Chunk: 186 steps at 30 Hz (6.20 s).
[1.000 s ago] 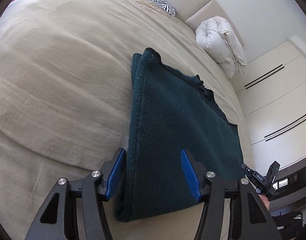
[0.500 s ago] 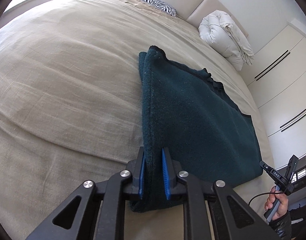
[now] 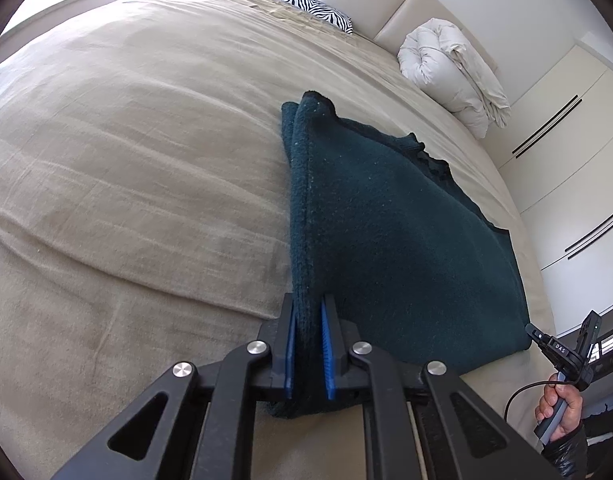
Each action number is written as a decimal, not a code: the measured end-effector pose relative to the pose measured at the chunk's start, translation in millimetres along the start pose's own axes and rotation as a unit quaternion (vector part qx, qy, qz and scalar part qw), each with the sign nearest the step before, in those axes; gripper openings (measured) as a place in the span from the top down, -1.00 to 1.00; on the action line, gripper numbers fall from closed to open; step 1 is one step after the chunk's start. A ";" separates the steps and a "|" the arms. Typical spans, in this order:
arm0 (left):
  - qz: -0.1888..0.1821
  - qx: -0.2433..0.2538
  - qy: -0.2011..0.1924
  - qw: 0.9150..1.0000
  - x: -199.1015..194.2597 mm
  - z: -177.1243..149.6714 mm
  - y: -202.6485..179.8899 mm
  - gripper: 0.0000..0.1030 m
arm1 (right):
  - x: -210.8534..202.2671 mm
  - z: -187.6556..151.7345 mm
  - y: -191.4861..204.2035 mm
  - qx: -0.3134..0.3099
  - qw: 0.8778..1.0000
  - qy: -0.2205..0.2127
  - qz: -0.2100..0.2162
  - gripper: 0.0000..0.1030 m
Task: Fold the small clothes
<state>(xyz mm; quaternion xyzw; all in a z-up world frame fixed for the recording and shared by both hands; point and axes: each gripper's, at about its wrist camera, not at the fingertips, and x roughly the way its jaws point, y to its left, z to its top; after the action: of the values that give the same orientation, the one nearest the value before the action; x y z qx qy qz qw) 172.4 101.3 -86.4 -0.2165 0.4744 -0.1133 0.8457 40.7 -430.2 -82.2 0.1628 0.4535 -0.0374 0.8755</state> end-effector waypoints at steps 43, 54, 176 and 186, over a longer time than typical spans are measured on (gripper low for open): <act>0.182 0.215 -0.024 0.959 95.2 51.1 -118.3 -0.50 | 134.2 92.6 127.2 0.114 0.954 0.026 0.275 0.13; 0.165 0.189 -0.022 0.968 85.9 51.6 -116.0 -0.43 | 100.5 95.1 11.9 0.270 0.948 -0.069 0.155 0.14; -0.011 -0.024 -0.138 0.990 -9.8 42.9 7.3 -0.86 | 68.0 96.9 3.1 0.277 0.922 -0.122 0.240 -0.08; -0.093 -0.066 -0.017 0.993 20.3 48.7 14.0 -0.81 | 73.5 73.1 133.8 0.159 0.932 -0.002 0.326 -0.14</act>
<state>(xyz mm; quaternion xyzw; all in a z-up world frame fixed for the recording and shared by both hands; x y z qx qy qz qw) 224.3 118.2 -86.0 -0.3167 0.4439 -0.1566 0.8235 169.4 -321.2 -68.7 0.4386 0.3622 0.1781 0.8029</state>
